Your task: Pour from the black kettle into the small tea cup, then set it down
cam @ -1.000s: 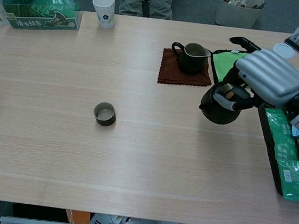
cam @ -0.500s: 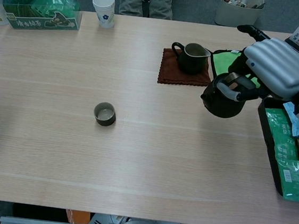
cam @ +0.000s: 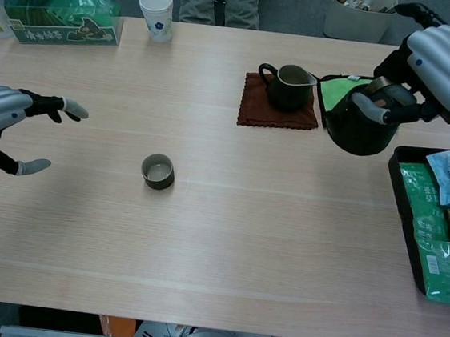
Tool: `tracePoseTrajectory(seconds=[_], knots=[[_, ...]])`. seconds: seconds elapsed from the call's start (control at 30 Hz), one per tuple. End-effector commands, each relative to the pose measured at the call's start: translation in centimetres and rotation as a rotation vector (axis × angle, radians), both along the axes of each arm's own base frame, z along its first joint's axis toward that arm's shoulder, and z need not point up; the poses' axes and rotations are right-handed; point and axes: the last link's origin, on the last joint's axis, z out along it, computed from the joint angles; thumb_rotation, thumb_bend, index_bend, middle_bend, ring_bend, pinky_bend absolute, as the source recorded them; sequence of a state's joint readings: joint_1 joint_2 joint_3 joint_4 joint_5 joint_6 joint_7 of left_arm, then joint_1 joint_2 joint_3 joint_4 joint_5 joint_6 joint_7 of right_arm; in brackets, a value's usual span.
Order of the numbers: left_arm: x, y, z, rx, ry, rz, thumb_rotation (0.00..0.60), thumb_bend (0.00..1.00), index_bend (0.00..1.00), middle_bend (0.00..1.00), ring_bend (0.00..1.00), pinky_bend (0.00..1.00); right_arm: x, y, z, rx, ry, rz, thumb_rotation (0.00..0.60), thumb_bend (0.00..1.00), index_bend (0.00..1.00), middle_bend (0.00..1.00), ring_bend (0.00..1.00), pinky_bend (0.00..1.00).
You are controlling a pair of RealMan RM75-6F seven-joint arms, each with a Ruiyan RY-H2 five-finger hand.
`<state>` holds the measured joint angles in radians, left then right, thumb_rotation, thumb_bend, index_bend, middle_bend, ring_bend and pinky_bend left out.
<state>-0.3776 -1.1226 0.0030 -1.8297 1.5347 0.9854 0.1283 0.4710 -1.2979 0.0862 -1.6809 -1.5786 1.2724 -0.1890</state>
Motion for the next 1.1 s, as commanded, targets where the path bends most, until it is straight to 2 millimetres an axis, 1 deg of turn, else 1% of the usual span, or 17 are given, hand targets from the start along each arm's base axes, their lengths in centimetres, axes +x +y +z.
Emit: tracePoseTrajectory(seconds=[0.03,0.13,0.23,0.37,0.7,0.9,1.1], knots=[[1.6,1.0,-2.1,-0.025,-0.021,-0.042,0.6,0.31,0.17,0.21,0.26,0.21,-0.1,0.0,0.2,-0.003,-0.002,-0.008,0.46,0.34,0.97,0.89,0.95,0.0],[2.4,1.6,-3.5,-0.021,-0.016,-0.077,0.6,0.3,0.19,0.21,0.25,0.21,-0.3,0.0,0.5,-0.006,-0.001,-0.017,0.461,0.34,0.97,0.89,0.95,0.0],[2.9,2.1,-5.0,-0.02,-0.008,-0.098,0.6,0.26,0.2,0.21,0.24,0.21,-0.4,0.0,0.6,-0.006,-0.001,-0.022,0.461,0.34,0.97,0.89,0.95,0.0],[3.3,2.7,-6.9,-0.026,0.019,-0.11,0.6,0.23,0.2,0.2,0.23,0.21,-0.5,0.0,0.8,-0.003,0.001,-0.026,0.461,0.34,0.97,0.89,0.95,0.0],[4.1,4.1,-10.8,-0.031,0.067,-0.101,0.6,0.23,0.2,0.16,0.22,0.21,-0.8,0.0,1.1,0.003,0.003,-0.039,0.461,0.34,0.97,0.89,0.95,0.0],[4.1,4.1,-12.6,-0.059,0.09,-0.084,0.6,0.23,0.2,0.16,0.22,0.21,-1.1,0.0,1.3,0.004,0.001,-0.046,0.46,0.34,0.97,0.89,0.95,0.0],[4.4,4.4,-13.5,-0.058,0.11,-0.09,0.6,0.23,0.21,0.16,0.22,0.21,-1.3,0.0,1.3,0.009,-0.002,-0.051,0.462,0.34,0.97,0.89,0.95,0.0]])
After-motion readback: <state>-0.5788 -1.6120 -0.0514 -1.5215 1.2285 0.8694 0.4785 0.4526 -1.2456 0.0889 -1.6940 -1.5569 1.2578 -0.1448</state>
